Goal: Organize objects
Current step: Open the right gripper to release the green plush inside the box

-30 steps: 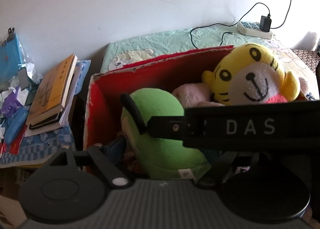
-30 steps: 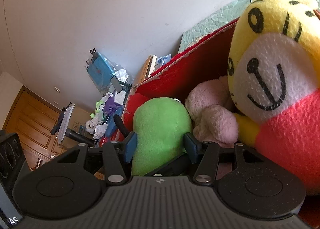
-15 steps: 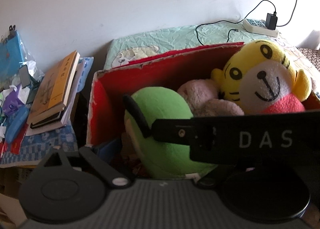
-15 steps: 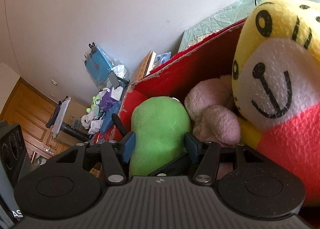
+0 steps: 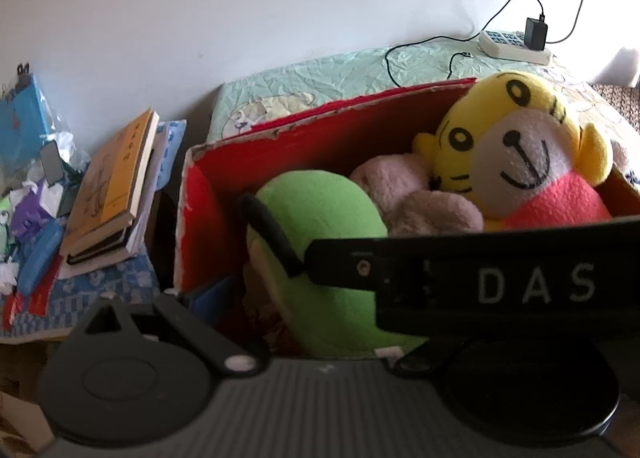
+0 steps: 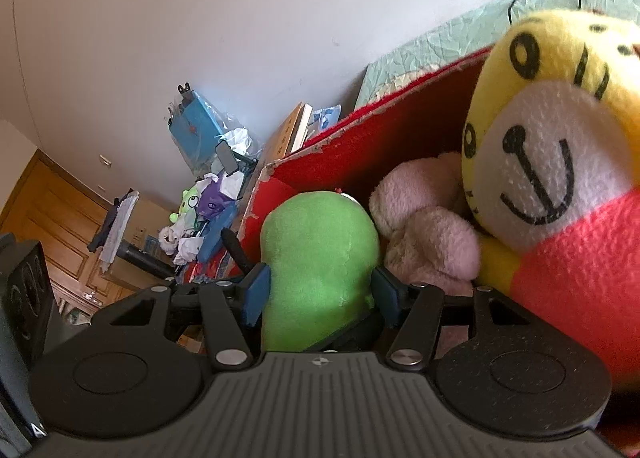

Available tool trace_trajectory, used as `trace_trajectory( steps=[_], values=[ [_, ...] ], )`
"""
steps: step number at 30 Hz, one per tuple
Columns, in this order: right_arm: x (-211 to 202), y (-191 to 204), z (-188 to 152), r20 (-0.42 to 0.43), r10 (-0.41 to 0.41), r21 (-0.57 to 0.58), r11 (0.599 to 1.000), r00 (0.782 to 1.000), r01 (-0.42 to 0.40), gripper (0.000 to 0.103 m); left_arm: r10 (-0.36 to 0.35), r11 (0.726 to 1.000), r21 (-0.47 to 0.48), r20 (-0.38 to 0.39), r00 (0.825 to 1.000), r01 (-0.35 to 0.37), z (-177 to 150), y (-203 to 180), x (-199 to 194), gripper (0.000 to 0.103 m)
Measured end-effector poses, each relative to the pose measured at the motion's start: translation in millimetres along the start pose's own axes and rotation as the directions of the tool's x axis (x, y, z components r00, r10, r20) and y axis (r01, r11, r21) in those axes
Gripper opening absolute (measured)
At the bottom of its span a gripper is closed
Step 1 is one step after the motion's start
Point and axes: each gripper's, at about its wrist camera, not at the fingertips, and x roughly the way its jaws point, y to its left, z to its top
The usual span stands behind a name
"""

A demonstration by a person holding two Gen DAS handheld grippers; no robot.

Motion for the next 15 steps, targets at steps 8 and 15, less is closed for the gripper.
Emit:
trace_trajectory(
  steps=[8,15],
  values=[
    [-14,4,-3,0.044,-0.011,-0.022,1.0,0.999,0.012,0.06,0.001,1.0,0.023,0.0,1.0,-0.001,-3,-5,-8,0.099],
    [-28,9,-11,0.079,-0.034,-0.048,0.998,0.996,0.038,0.06,-0.003,0.999,0.049,0.022,1.0,0.002,-9,-13,-22,0.099]
  ],
)
